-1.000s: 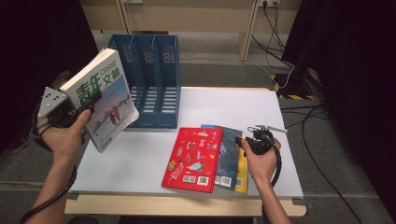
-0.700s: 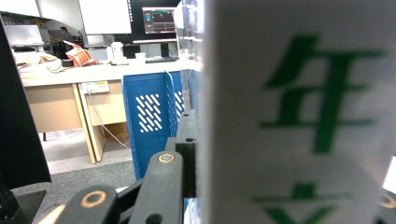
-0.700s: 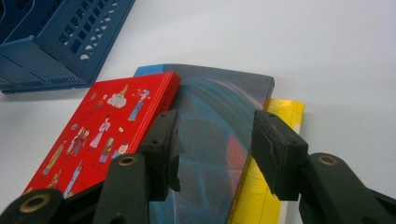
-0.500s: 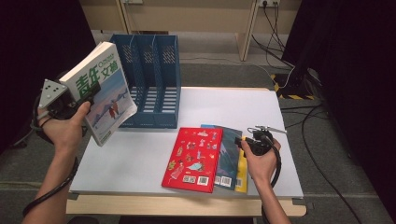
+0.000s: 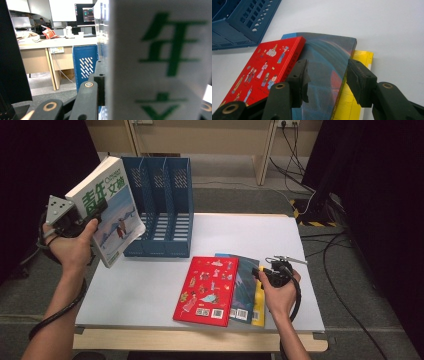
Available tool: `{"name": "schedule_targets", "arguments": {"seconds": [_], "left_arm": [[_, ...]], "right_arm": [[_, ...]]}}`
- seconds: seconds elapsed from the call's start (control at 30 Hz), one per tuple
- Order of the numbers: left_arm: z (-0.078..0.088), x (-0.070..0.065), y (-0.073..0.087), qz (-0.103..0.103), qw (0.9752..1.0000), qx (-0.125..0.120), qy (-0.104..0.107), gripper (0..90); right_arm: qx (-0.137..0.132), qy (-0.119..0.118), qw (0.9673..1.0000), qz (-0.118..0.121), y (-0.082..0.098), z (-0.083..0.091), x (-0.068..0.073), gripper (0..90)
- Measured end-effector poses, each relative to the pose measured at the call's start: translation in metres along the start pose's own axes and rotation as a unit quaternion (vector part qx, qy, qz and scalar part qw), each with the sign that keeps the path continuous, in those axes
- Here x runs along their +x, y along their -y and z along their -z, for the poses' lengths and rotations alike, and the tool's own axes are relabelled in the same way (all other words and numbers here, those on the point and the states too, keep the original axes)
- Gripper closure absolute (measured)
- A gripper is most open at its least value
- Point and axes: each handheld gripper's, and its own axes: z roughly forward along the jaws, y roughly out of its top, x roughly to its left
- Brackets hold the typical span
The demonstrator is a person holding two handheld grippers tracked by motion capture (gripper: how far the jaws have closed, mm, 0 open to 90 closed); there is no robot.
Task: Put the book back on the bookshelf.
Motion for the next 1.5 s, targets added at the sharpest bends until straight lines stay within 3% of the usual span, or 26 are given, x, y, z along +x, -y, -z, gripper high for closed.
{"name": "schedule_targets", "arguments": {"seconds": [0.63, 1.17, 1.5], "left_arm": [[-0.034, 0.007, -0.008, -0.001, 0.9998, 0.001, -0.021, 73.7], [-0.064, 0.014, -0.002, 0.0, 0.9989, 0.008, -0.047, 73.7], [-0.08, 0.02, 0.0, 0.002, 0.9988, 0.007, -0.049, 73.7]], "right_arm": [[-0.007, 0.002, 1.0, 0.0, 0.005, -0.001, -0.003, 52.0], [-0.011, 0.005, 0.9999, -0.006, 0.008, 0.0, -0.007, 52.0], [-0.014, 0.005, 0.9999, -0.006, 0.009, 0.0, -0.006, 52.0]]}}
